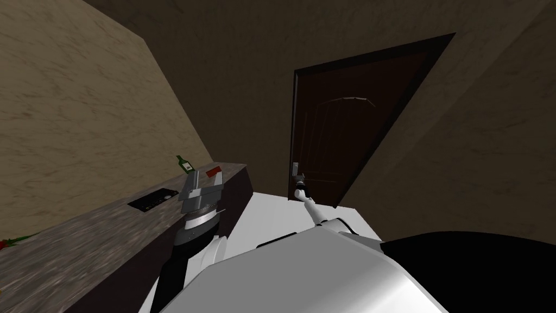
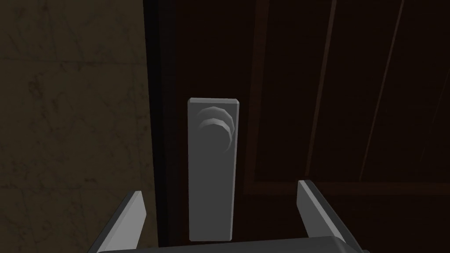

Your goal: Pull the door open

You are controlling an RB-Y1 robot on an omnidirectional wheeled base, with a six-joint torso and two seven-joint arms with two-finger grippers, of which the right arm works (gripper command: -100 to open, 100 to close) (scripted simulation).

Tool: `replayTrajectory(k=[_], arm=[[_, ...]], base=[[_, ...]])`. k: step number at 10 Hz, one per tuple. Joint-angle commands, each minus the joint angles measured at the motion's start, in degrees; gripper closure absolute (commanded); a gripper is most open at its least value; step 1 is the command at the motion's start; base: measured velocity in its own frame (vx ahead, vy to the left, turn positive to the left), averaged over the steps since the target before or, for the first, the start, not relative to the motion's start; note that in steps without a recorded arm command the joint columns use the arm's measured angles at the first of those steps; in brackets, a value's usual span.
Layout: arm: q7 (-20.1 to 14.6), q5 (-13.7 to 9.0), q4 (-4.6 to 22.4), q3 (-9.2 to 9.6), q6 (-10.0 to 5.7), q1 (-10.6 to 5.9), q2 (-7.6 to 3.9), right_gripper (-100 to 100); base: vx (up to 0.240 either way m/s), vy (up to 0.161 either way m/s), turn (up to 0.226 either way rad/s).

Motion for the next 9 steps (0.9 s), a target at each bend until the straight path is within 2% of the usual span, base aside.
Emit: replayTrajectory(k=[1,6,7,8,9], arm=[[-1.07,-1.03,2.28,-0.21,-0.07,-1.29,0.01,-100],[-3.12,-3.33,6.6,-0.66,0.03,-3.64,0.13,-100],[-2.69,-3.05,5.92,-0.66,0.15,-3.33,0.13,-100],[-4.6,-3.42,6.05,-0.8,0.47,-2.49,-2.08,-100],[-5.22,-3.54,6.04,-0.86,0.6,-2.16,-2.85,-100]], base=[[0.078,-0.058,0.04],[0.058,-0.033,0.032],[0.022,-0.017,0.009],[0.133,0.003,0.14],[0.2,0.022,0.137]])
